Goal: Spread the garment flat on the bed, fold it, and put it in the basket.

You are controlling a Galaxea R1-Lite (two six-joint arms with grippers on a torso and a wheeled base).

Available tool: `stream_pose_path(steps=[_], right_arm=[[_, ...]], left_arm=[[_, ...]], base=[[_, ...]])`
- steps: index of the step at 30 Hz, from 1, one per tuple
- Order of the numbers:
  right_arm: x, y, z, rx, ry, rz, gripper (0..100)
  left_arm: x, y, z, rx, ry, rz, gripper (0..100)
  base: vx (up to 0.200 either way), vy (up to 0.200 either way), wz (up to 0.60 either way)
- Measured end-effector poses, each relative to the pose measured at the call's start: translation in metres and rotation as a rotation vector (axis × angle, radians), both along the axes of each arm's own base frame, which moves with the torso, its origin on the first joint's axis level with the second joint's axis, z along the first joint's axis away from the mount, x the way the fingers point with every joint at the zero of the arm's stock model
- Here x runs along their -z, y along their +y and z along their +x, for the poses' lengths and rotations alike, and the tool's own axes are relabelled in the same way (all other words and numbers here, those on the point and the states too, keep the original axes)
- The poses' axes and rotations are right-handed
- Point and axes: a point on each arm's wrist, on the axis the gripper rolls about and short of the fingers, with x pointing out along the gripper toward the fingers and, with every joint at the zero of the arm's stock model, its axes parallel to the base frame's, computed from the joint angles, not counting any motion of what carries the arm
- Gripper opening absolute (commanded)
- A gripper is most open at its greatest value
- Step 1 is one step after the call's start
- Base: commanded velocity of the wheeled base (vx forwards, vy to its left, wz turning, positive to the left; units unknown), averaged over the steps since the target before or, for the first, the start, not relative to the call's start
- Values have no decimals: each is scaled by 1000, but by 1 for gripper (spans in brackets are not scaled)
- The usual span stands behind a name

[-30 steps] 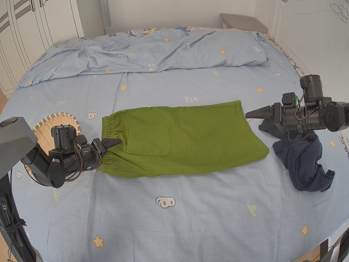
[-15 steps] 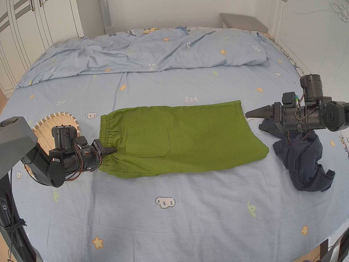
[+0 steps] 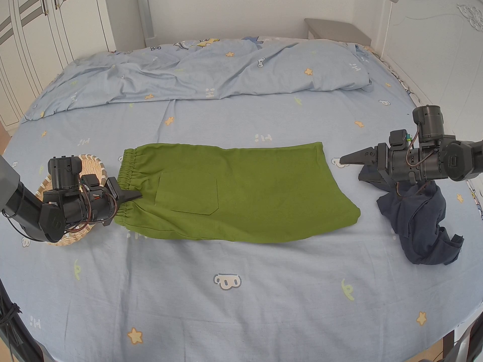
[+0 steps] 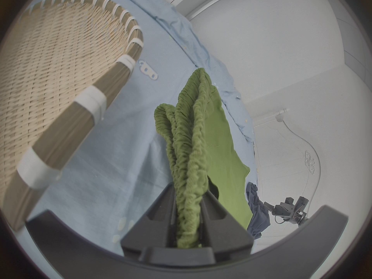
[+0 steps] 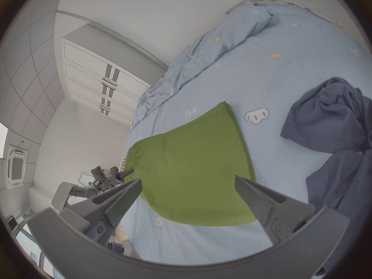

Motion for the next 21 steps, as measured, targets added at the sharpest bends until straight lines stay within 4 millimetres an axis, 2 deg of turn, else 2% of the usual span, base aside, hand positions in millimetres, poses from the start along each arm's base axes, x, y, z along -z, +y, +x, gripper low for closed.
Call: stream_pose_path(steps=[13,21], right_arm=[[45,10,30,-28,88,-29,100],[62,9,56,-21,96,-31,100]], left_arm=[[0,1,0,8,-14,18,0],[1,0,-1,14,-14,25,0]], base=[[0,0,0],[0,0,0]])
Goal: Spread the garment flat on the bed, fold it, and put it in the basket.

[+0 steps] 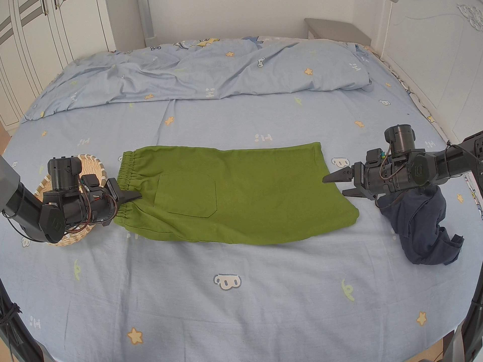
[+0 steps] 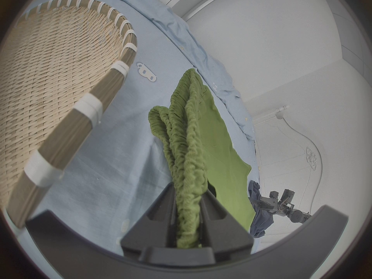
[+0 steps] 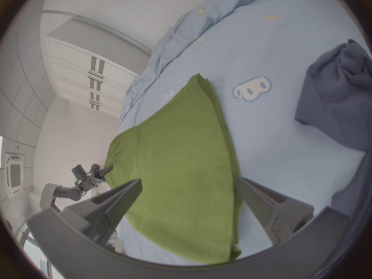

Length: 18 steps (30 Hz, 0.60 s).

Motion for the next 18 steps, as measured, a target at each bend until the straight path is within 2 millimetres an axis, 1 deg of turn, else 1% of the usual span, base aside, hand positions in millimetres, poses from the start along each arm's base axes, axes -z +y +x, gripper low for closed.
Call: stream_pose_path(steps=[5,8,18], right_arm=[[1,-3,11,15,-8,-3,100],[2,-8,17,47,-17,-19,100],[12,-12,22,60,2,-24,100]], left_arm=[[1,0,0,1,1,1,0],[1,0,0,1,2,2,0],[1,0,0,2,4,2,0]], base=[[0,0,0],[0,0,0],[0,0,0]])
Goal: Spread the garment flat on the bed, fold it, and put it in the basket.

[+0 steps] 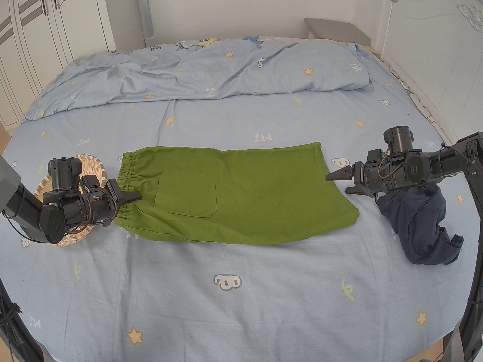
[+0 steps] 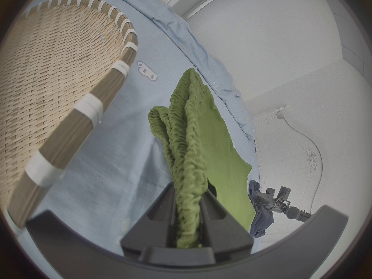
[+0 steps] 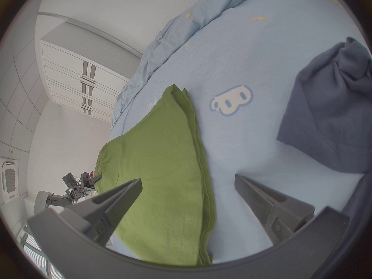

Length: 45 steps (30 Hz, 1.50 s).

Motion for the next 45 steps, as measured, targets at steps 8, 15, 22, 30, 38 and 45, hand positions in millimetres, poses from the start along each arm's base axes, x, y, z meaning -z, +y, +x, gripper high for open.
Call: stream_pose_path(steps=[8,15,22,30,38,45], right_arm=[[15,14,1,-31,45,-6,100],[24,25,-1,-64,70,0,100],[28,35,-5,-92,95,4,100],[28,33,-4,-89,107,13,0],[26,18,-1,-94,111,58,0],[28,17,-3,-91,124,58,0]], left_arm=[[1,0,0,0,3,0,0],[1,-1,0,1,5,0,0],[1,-2,-1,5,7,0,0],[1,-3,-1,7,8,-1,0],[1,-3,-1,6,7,0,0],[1,-2,-1,5,8,-1,0]], base=[[0,0,0],[0,0,0],[0,0,0],[0,0,0],[0,0,0],[0,0,0]])
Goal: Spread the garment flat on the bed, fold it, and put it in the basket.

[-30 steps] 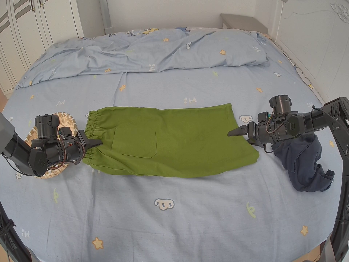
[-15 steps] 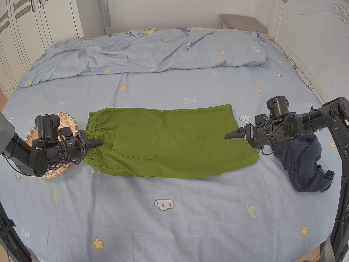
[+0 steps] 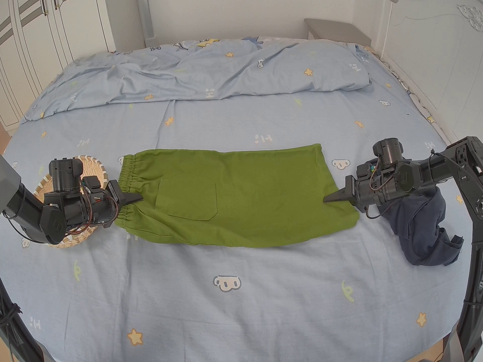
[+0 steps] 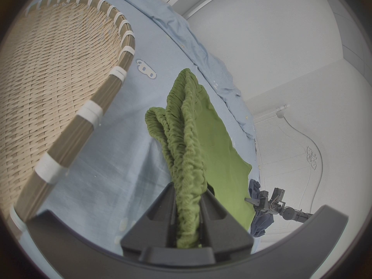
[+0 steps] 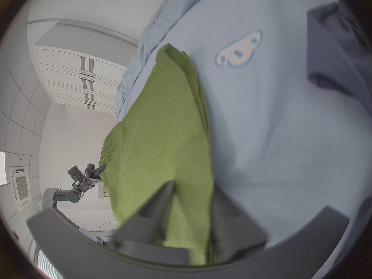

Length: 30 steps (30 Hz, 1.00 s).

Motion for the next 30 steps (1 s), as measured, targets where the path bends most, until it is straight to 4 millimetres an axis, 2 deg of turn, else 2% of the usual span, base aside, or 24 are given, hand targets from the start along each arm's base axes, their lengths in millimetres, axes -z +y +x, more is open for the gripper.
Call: stream_pose_path(steps=[8,11,21,27,30], right_arm=[[-7,-3,-2,-8,-6,18,0],[-15,-4,-7,-2,12,18,0],[-66,-13,-46,10,61,6,0],[-76,-19,-71,14,65,-4,0],[-73,-22,-85,11,87,-12,0]], left_arm=[[1,0,0,1,3,0,0],[3,0,1,1,9,-1,0],[10,0,-3,18,116,-12,0],[5,2,-16,48,159,-2,0],[2,3,-25,54,171,10,0]], base=[[0,0,0],[0,0,0],[0,0,0],[0,0,0],[0,0,0]])
